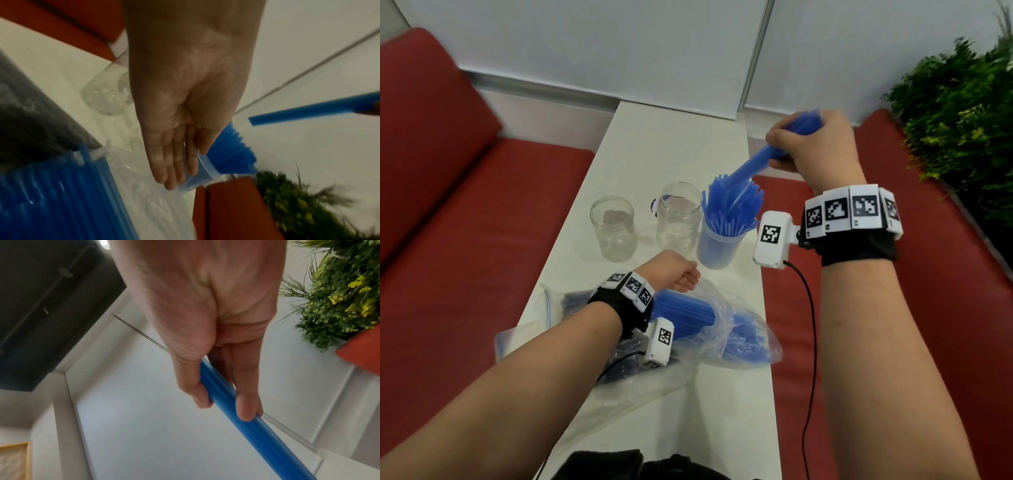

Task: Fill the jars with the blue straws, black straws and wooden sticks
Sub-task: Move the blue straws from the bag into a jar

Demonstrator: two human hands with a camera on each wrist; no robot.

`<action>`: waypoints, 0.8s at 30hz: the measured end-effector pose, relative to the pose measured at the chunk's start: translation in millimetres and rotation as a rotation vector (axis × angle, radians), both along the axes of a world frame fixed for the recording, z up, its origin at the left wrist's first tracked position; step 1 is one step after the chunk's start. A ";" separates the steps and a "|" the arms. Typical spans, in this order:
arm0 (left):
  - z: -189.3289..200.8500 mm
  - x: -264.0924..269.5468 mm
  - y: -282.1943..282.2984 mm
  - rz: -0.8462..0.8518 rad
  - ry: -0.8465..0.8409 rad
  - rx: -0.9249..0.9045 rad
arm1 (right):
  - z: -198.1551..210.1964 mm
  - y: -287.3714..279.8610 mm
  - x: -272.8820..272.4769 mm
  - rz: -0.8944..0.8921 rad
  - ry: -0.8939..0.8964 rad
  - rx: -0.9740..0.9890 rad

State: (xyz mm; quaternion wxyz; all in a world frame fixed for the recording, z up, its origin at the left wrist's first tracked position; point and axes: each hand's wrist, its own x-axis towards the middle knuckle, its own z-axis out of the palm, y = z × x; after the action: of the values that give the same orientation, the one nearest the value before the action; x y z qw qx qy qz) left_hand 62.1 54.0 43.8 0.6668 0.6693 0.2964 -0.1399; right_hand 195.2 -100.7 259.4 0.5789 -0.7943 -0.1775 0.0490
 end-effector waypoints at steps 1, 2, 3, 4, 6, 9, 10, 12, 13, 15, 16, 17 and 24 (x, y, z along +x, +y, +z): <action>-2.8 1.0 -3.3 -0.053 0.009 0.072 | -4.9 0.3 1.3 -0.028 -0.010 -0.019; -5.9 1.8 -5.7 -0.102 0.016 0.135 | -10.4 0.2 1.9 -0.050 -0.019 -0.041; -8.8 2.2 -7.0 -0.144 0.019 0.197 | -16.2 0.3 1.9 -0.070 -0.026 -0.054; -11.5 2.5 -7.3 -0.180 0.018 0.268 | -22.2 0.8 1.9 -0.090 -0.034 -0.064; -15.8 2.5 -6.7 -0.284 0.016 0.426 | -34.7 4.1 3.4 -0.107 -0.043 -0.085; -21.8 0.5 -8.5 -0.502 0.025 0.639 | -57.0 13.8 11.9 -0.115 -0.003 -0.141; -24.6 -0.4 -9.3 -0.571 0.025 0.693 | -65.2 17.9 16.0 -0.117 0.015 -0.162; -32.5 -1.5 -10.8 -0.703 0.030 0.771 | -84.3 27.2 23.3 -0.118 0.063 -0.199; -36.2 -1.7 -11.8 -0.760 0.044 0.799 | -95.0 32.1 25.9 -0.120 0.086 -0.216; -42.8 -1.7 -13.9 -0.863 0.072 0.867 | -117.0 41.0 28.8 -0.113 0.105 -0.282; -45.3 -1.7 -15.0 -0.919 0.079 0.921 | -127.6 44.4 29.4 -0.096 0.113 -0.336; -47.4 -1.6 -16.4 -0.985 0.087 0.988 | -137.0 47.1 29.9 -0.066 0.126 -0.392; -51.2 -7.3 -25.3 -1.211 0.086 1.381 | -143.7 49.0 32.8 -0.109 -0.200 -0.413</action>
State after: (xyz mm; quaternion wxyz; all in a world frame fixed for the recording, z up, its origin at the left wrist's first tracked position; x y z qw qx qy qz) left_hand 54.9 28.7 -7.4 -0.0796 0.9540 -0.0625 -0.2820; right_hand 228.0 -51.8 115.6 0.3855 -0.9052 -0.1769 -0.0260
